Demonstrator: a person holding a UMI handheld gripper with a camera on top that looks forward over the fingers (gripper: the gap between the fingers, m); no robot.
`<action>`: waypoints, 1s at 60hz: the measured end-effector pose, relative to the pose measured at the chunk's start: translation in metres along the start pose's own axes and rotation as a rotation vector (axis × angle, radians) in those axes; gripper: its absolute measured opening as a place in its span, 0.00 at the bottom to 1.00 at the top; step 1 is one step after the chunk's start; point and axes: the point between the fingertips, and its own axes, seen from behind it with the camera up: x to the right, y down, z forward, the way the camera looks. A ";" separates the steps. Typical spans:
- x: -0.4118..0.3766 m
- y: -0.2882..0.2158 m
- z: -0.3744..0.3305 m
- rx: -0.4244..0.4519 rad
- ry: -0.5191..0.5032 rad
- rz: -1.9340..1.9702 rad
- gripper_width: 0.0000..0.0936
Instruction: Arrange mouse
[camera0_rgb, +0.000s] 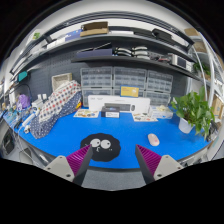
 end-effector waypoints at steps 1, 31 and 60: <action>0.001 0.002 0.000 -0.003 0.002 -0.003 0.93; 0.144 0.148 0.072 -0.227 0.147 0.016 0.92; 0.236 0.105 0.223 -0.250 0.154 0.024 0.88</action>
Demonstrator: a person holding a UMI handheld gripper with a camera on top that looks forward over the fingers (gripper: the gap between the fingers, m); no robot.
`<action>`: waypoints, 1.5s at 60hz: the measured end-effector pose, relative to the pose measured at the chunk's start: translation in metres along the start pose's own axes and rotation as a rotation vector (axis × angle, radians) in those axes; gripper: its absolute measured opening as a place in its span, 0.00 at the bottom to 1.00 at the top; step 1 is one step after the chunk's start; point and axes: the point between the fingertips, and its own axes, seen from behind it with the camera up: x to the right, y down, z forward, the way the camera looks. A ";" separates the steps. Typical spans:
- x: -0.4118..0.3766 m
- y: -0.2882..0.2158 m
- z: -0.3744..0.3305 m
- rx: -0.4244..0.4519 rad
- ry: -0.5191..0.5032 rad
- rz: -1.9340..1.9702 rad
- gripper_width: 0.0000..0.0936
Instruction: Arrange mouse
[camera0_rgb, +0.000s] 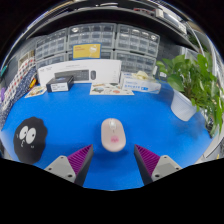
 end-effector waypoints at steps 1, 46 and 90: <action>0.000 -0.004 0.004 0.000 -0.001 0.002 0.88; -0.034 -0.132 -0.005 0.054 0.017 0.024 0.38; -0.294 -0.042 -0.036 -0.059 -0.062 -0.053 0.37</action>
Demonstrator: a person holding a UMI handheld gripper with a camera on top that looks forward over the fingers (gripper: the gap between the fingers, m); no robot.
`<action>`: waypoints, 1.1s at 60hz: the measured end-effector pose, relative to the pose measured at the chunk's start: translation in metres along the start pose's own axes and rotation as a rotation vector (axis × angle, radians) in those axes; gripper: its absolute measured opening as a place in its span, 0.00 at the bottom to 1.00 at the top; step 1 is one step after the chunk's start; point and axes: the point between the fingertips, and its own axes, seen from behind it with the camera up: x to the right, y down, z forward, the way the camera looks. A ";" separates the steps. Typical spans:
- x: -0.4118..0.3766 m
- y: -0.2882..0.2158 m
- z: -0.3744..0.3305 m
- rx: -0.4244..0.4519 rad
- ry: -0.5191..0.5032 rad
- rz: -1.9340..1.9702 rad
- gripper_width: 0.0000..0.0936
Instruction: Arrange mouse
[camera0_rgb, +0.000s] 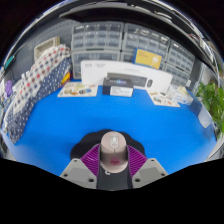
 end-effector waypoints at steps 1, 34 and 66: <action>0.000 0.006 0.003 -0.011 0.001 -0.006 0.38; 0.013 0.001 -0.011 -0.028 0.037 0.100 0.93; 0.069 -0.093 -0.117 0.176 0.020 0.104 0.92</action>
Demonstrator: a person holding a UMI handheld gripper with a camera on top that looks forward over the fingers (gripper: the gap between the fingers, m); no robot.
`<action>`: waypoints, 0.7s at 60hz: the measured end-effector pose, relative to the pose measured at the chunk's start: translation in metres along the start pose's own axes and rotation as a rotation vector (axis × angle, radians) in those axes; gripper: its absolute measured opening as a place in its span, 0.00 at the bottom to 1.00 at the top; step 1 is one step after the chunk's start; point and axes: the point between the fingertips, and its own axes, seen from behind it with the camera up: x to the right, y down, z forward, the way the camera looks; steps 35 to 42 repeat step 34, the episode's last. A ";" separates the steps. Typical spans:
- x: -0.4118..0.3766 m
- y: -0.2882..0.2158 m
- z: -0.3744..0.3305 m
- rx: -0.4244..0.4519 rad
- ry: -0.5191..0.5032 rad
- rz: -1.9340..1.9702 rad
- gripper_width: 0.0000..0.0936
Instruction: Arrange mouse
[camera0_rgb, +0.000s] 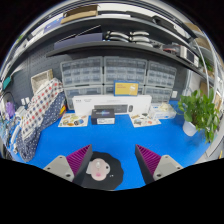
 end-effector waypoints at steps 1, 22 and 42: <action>0.003 0.000 0.000 0.001 -0.005 -0.001 0.93; 0.095 0.005 -0.005 0.002 -0.096 -0.053 0.93; 0.137 0.013 -0.011 0.001 -0.142 -0.091 0.91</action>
